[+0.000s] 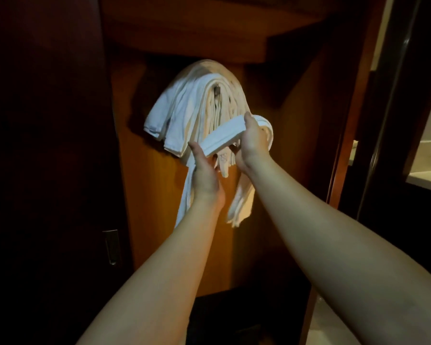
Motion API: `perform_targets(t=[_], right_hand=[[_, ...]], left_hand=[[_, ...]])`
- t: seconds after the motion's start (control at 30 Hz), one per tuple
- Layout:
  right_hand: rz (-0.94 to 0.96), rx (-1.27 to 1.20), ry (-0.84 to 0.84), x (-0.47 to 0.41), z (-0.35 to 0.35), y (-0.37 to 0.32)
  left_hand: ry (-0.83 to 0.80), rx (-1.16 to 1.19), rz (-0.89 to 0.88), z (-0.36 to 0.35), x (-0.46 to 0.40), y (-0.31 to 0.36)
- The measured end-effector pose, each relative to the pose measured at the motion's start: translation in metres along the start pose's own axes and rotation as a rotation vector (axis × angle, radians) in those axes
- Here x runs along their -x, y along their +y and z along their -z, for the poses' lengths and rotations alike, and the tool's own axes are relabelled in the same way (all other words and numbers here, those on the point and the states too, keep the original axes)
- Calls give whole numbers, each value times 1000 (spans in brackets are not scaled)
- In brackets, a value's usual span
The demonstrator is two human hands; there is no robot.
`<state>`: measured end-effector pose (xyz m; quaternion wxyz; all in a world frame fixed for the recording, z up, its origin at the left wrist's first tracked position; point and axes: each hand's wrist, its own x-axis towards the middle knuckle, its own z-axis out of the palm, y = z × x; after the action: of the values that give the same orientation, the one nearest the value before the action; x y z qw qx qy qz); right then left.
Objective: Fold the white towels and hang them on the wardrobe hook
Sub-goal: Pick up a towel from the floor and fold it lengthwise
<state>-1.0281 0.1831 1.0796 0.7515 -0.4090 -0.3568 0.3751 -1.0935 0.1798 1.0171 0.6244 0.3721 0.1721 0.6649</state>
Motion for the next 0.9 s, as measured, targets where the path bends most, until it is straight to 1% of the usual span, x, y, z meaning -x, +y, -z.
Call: perform_targets(t=[0.03,0.1,0.17,0.23,0.3,0.37,0.5,0.57,0.63,0.7,0.8,0.9], right_hand=[[18,62,2,-4,4,4],[40,153,-3,-11,12,14],[70,269,-9,-19,17,21],[96,404,15,-33,22,21],[112,493,40,-47,29,14],[138,553,34,-63,33,5],[193,629,40,-100,34,-10],[252,663,68,-124,30,-17],[292,685,89,-148,23,-28],[301,708,97,-173,14,-44],[294,623,29,-213,-1,-66],[286,639,1,-254,-11,-76]], left_hand=[[-18,-4,-29,4,-5,0],[74,-55,-58,7,-13,7],[158,-140,-48,11,-25,11],[217,-244,-45,13,-41,17],[218,-435,-71,14,-57,24],[179,-586,-92,14,-77,30],[57,-770,-166,2,-115,47],[-22,-793,-213,-10,-138,58],[-120,-783,-191,-24,-169,68],[-175,-789,-180,-39,-203,79],[-223,-857,-206,-53,-253,92],[-358,-991,-231,-60,-298,101]])
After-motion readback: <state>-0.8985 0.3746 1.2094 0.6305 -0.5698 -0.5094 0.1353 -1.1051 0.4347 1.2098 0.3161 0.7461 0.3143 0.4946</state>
